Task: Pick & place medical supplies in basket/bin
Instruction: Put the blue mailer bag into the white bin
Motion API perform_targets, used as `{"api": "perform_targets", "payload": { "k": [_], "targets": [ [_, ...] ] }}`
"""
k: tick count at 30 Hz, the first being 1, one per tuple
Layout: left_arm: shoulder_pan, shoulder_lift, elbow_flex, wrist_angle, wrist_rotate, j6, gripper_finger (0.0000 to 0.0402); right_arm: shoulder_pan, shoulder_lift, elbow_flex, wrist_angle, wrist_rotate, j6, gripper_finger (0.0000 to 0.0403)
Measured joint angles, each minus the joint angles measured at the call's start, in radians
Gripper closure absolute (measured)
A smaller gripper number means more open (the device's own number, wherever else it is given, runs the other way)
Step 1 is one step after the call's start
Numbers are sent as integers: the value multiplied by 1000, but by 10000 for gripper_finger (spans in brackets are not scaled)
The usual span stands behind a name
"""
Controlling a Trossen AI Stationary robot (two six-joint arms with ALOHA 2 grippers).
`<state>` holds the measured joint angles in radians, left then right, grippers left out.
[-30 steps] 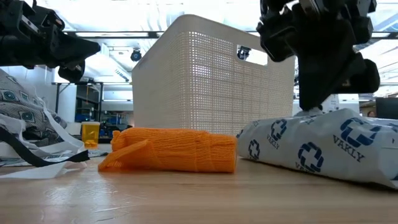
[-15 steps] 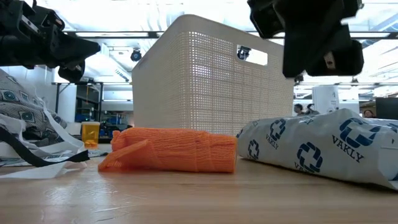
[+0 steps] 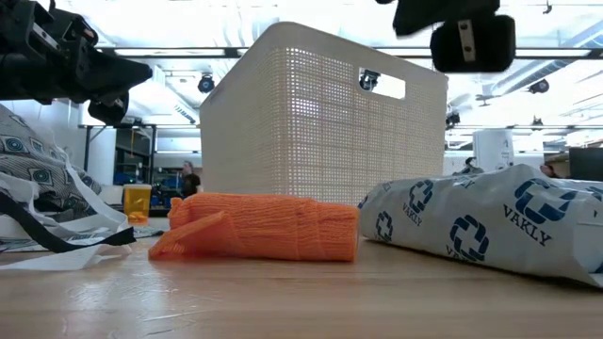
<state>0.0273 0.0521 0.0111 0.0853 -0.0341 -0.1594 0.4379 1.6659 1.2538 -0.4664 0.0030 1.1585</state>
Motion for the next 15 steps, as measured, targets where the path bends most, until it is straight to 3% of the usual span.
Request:
{"api": "perform_targets", "payload": {
  "k": [7, 12, 15],
  "targets": [
    [0, 0, 0, 0, 0, 0, 387, 3, -10, 47, -32, 0, -32, 394],
    [0, 0, 0, 0, 0, 0, 387, 3, 7, 48, -170, 53, 99, 392],
    [0, 0, 0, 0, 0, 0, 387, 1, 7, 49, -172, 28, 101, 374]
  ]
}}
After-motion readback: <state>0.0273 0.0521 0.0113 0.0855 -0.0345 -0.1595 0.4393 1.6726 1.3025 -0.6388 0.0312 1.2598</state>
